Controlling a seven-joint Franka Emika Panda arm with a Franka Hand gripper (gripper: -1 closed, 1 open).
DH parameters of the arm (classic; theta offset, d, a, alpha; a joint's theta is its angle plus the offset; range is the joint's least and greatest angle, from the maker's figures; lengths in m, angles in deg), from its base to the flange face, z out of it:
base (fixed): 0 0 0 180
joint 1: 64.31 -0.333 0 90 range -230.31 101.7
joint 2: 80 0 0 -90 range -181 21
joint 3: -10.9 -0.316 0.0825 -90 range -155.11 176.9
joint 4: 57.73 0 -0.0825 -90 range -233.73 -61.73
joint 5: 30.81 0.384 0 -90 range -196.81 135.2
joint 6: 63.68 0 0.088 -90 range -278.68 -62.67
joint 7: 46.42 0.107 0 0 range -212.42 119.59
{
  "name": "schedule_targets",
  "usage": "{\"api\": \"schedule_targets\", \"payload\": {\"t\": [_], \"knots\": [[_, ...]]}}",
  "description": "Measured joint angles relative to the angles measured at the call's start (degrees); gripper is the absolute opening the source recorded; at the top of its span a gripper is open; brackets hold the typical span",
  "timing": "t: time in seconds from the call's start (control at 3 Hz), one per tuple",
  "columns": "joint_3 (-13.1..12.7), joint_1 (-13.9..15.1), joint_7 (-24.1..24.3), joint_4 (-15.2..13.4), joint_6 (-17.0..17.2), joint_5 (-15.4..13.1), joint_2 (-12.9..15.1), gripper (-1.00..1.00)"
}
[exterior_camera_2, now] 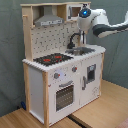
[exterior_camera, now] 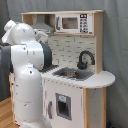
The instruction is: Play with the kitchen
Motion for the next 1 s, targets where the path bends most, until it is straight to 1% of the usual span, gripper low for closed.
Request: {"api": "schedule_targets", "payload": {"t": [0.33,0.67,1.0], "knots": [[3.1,0.0,2.1,-0.5,-2.3,2.9,2.4,1.00],[6.6,0.0,3.6,-2.2,-4.7,6.2,3.8,1.00],[9.2,0.0,6.1,-5.6,-6.8,8.4,5.4,1.00]]}}
